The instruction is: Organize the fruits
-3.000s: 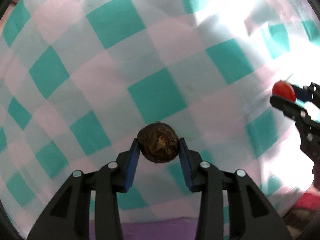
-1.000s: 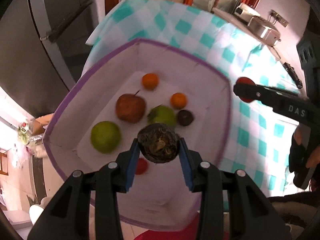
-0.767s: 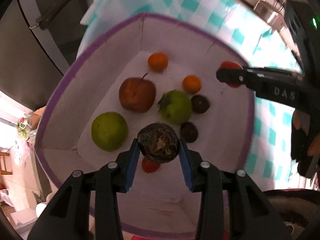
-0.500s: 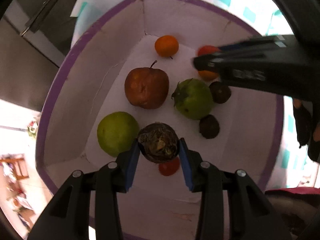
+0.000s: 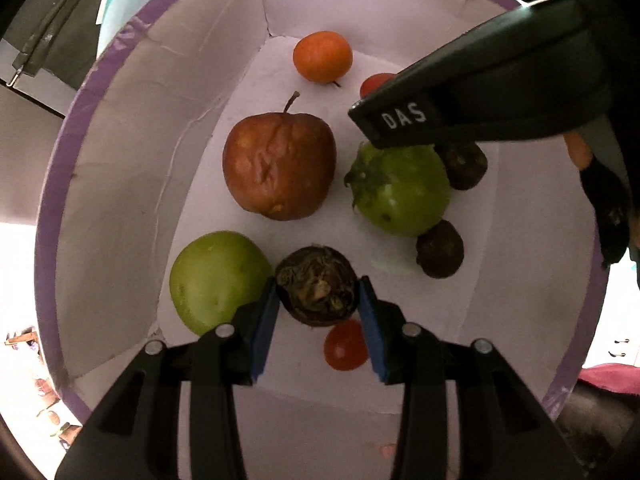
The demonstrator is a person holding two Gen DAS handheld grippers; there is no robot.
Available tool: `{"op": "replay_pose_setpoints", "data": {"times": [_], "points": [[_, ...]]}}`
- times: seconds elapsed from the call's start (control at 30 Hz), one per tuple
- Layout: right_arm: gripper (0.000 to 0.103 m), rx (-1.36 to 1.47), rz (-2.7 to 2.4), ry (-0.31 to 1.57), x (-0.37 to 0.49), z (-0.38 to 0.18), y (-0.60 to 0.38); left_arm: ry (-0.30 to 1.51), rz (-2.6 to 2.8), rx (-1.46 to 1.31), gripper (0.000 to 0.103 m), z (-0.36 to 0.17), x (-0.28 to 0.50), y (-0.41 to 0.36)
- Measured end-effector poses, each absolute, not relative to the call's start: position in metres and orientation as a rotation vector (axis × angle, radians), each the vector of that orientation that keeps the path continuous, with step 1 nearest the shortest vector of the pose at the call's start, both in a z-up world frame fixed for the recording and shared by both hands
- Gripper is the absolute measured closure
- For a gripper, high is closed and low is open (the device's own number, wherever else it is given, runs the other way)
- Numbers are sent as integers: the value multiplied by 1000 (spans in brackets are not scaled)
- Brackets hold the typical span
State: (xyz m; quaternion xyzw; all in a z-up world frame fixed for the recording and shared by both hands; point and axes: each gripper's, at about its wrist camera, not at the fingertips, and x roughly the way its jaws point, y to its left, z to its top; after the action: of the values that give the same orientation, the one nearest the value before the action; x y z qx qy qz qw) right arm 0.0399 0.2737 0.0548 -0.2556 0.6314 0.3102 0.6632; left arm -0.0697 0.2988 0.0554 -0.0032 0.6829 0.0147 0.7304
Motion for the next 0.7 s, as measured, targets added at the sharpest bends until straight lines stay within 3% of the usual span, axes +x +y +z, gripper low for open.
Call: {"op": "replay_pose_setpoints", "data": {"times": [0.13, 0.23, 0.37, 0.53, 0.63, 0.7], "points": [[72, -574, 705, 1436, 41, 53, 272, 1512, 32, -7, 62, 50, -68, 300], [66, -559, 707, 1429, 43, 54, 269, 1505, 31, -5, 60, 49, -69, 299], [45, -519, 705, 1400, 51, 62, 258, 1484, 14, -50, 45, 53, -73, 300], [39, -398, 726, 1326, 52, 89, 231, 1333, -2, -146, 21, 76, -85, 305], [29, -319, 751, 1253, 49, 112, 212, 1177, 24, -234, 3, 104, -105, 318], [25, -289, 776, 1184, 43, 131, 198, 1036, 78, -230, 1, 133, -127, 322]]}}
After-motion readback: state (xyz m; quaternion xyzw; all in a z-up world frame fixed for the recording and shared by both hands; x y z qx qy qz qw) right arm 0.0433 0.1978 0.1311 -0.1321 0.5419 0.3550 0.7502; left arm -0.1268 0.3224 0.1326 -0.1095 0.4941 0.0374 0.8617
